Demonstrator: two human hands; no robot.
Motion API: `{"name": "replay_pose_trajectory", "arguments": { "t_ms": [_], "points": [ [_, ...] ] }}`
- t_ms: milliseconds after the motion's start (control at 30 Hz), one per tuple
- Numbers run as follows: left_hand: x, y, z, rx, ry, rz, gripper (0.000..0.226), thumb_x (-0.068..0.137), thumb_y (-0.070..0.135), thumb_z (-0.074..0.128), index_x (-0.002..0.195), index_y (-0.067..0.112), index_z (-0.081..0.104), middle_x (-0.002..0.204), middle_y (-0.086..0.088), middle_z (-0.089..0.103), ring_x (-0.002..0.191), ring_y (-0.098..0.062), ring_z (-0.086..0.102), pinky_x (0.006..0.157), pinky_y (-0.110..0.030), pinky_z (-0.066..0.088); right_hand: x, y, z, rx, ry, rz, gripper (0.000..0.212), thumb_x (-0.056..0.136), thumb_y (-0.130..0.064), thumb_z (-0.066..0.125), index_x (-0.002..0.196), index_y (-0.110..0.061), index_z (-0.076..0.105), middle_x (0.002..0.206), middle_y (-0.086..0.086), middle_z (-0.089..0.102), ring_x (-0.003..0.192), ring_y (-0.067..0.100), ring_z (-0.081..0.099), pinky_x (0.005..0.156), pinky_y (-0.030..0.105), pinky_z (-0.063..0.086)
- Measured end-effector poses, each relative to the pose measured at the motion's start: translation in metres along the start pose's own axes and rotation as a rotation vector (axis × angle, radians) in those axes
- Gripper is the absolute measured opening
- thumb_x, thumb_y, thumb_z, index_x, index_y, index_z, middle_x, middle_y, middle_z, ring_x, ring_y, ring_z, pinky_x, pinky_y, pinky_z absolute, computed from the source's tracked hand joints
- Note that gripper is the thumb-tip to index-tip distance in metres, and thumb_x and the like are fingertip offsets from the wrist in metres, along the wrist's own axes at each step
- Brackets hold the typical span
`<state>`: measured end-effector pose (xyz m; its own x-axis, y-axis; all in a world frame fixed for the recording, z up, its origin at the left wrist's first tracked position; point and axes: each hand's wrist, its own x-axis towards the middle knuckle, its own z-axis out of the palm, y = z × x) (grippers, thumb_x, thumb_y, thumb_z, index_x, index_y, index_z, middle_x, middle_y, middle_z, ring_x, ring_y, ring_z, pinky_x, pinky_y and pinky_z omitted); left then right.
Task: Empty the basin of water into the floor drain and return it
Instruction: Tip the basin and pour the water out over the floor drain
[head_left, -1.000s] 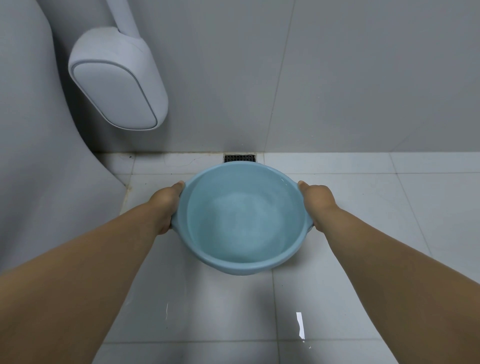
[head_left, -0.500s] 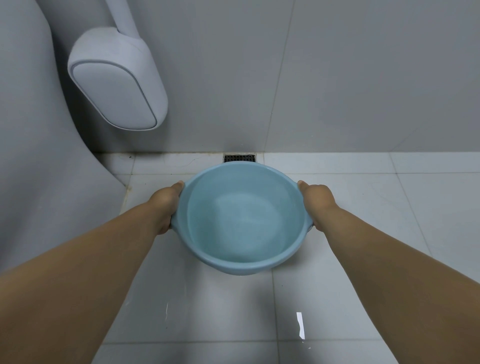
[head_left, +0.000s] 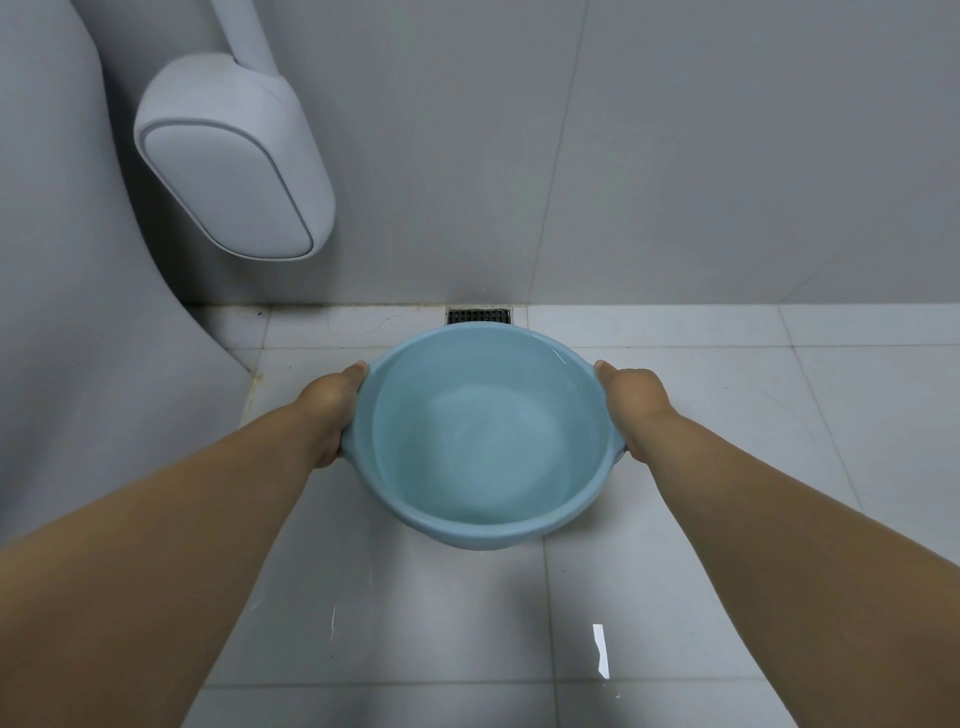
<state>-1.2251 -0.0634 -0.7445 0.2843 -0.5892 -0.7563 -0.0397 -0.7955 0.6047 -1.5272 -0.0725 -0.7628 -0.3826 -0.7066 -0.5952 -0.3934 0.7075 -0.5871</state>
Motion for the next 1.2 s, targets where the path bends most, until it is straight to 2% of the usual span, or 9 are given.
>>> {"name": "replay_pose_trajectory", "arguments": {
  "t_ms": [67,500,633,767,867,967,1000,1100,1200],
  "points": [
    [0.001,0.000,-0.001,0.001,0.001,0.001,0.045,0.104,0.047,0.040,0.107,0.012,0.068,0.092,-0.007,0.074,0.074,-0.027,0.070,0.059,-0.034,0.052,0.000,0.001,0.002,0.009,0.009,-0.020,0.041,0.100,-0.041,0.045,0.065,-0.021,0.040,0.068,-0.001,0.043,0.084,0.024,0.048,0.078,0.032,0.042],
    [0.001,0.000,-0.001,0.007,0.014,-0.006,0.044,0.103,0.047,0.042,0.108,0.013,0.069,0.097,-0.008,0.075,0.080,-0.030,0.071,0.066,-0.036,0.055,-0.006,-0.001,0.000,0.008,0.009,-0.023,0.041,0.100,-0.041,0.045,0.065,-0.021,0.040,0.069,0.000,0.044,0.084,0.026,0.048,0.085,0.037,0.048],
    [-0.001,0.000,0.002,0.010,0.013,-0.005,0.044,0.103,0.047,0.041,0.105,0.013,0.069,0.095,-0.007,0.074,0.078,-0.029,0.070,0.063,-0.035,0.054,-0.005,-0.003,-0.004,0.009,-0.005,0.046,0.038,0.099,-0.026,0.042,0.064,-0.011,0.037,0.064,0.006,0.038,0.060,0.025,0.038,0.055,0.029,0.034],
    [-0.002,0.000,0.003,0.002,0.019,-0.003,0.042,0.104,0.045,0.041,0.104,0.013,0.068,0.094,-0.007,0.074,0.077,-0.029,0.069,0.064,-0.035,0.055,-0.007,-0.002,-0.004,-0.010,0.004,-0.003,0.039,0.100,-0.035,0.044,0.065,-0.017,0.040,0.068,0.002,0.042,0.075,0.026,0.047,0.072,0.036,0.048],
    [-0.002,0.000,0.004,0.004,0.015,-0.004,0.043,0.103,0.046,0.041,0.105,0.012,0.068,0.094,-0.007,0.073,0.076,-0.029,0.069,0.063,-0.035,0.054,-0.006,0.000,-0.006,-0.007,-0.002,0.024,0.036,0.099,-0.027,0.041,0.066,-0.012,0.039,0.067,0.005,0.041,0.063,0.026,0.041,0.056,0.030,0.039],
    [-0.003,-0.001,0.005,0.003,0.015,-0.004,0.042,0.104,0.045,0.041,0.104,0.012,0.068,0.093,-0.007,0.073,0.075,-0.028,0.068,0.061,-0.034,0.053,-0.006,0.001,-0.005,-0.023,0.005,-0.020,0.040,0.100,-0.038,0.044,0.065,-0.018,0.041,0.068,0.002,0.043,0.079,0.026,0.048,0.078,0.038,0.050],
    [-0.004,-0.001,0.005,0.004,0.014,-0.002,0.042,0.104,0.045,0.041,0.104,0.012,0.068,0.093,-0.008,0.073,0.074,-0.028,0.068,0.061,-0.034,0.053,-0.007,0.000,-0.005,-0.039,0.003,-0.026,0.040,0.100,-0.037,0.043,0.065,-0.018,0.040,0.068,0.002,0.043,0.080,0.026,0.048,0.078,0.037,0.049],
    [-0.005,-0.001,0.006,0.005,0.011,-0.005,0.043,0.104,0.045,0.041,0.102,0.012,0.068,0.091,-0.007,0.073,0.072,-0.027,0.068,0.058,-0.033,0.051,-0.004,0.001,-0.008,-0.097,-0.035,0.005,0.031,0.100,-0.020,0.036,0.072,-0.008,0.041,0.068,0.006,0.038,0.061,0.025,0.038,0.053,0.026,0.032],
    [-0.005,-0.001,0.006,0.006,0.011,-0.007,0.043,0.104,0.046,0.041,0.100,0.013,0.068,0.092,-0.007,0.073,0.073,-0.028,0.069,0.058,-0.033,0.051,-0.005,0.001,-0.009,-0.107,-0.050,0.014,0.026,0.100,-0.018,0.035,0.078,-0.006,0.043,0.068,0.005,0.039,0.058,0.023,0.036,0.050,0.025,0.029]
  ]
}}
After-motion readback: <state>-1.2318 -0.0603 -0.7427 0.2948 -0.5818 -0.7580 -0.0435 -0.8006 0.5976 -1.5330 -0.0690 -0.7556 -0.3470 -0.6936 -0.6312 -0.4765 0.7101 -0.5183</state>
